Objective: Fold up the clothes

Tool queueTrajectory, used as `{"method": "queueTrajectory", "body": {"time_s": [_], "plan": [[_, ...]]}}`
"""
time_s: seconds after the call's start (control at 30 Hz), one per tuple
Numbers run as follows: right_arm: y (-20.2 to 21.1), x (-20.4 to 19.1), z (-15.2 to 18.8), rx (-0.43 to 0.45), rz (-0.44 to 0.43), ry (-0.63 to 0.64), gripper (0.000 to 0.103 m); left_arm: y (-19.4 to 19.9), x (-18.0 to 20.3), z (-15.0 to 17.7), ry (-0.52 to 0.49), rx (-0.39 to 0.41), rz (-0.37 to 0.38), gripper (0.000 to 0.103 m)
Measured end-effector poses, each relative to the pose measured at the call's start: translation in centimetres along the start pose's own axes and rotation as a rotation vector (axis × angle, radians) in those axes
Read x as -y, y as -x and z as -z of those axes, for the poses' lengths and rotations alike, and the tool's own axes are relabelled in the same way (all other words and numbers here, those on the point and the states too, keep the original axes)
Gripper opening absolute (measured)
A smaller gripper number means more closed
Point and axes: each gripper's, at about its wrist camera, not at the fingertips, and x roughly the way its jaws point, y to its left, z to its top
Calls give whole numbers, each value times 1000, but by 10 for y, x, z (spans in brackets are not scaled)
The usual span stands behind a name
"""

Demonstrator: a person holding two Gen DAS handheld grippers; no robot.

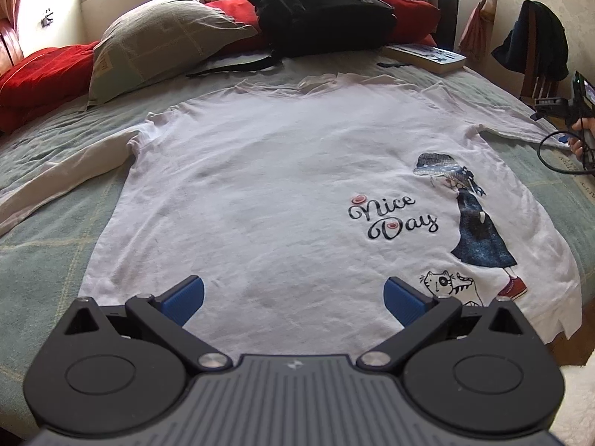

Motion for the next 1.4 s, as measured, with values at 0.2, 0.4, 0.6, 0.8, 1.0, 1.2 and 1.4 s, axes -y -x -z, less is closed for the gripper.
{"method": "queueTrajectory", "body": {"time_s": [0.2,0.4,0.6,0.8,1.0,1.2,1.4], "plan": [[-13,-5,-22,1,93,34,103,4,9,-2,-19,23,16,102],[30,-54,-4,24,32,187,103,9,6,0,-15,30,17,102],[3,-79,17,-90,87,289,103,11,4,4,-7,33,5,102],[-13,-49,-9,-16,146,58,103,16,-2,9,21,41,-3,102],[32,-104,-1,-21,-6,169,103,13,-3,7,21,40,-6,102],[61,-196,44,-121,-222,408,103,7,0,8,13,33,9,102],[15,-244,65,-153,-118,481,103,9,-13,12,44,28,-15,102]]}}
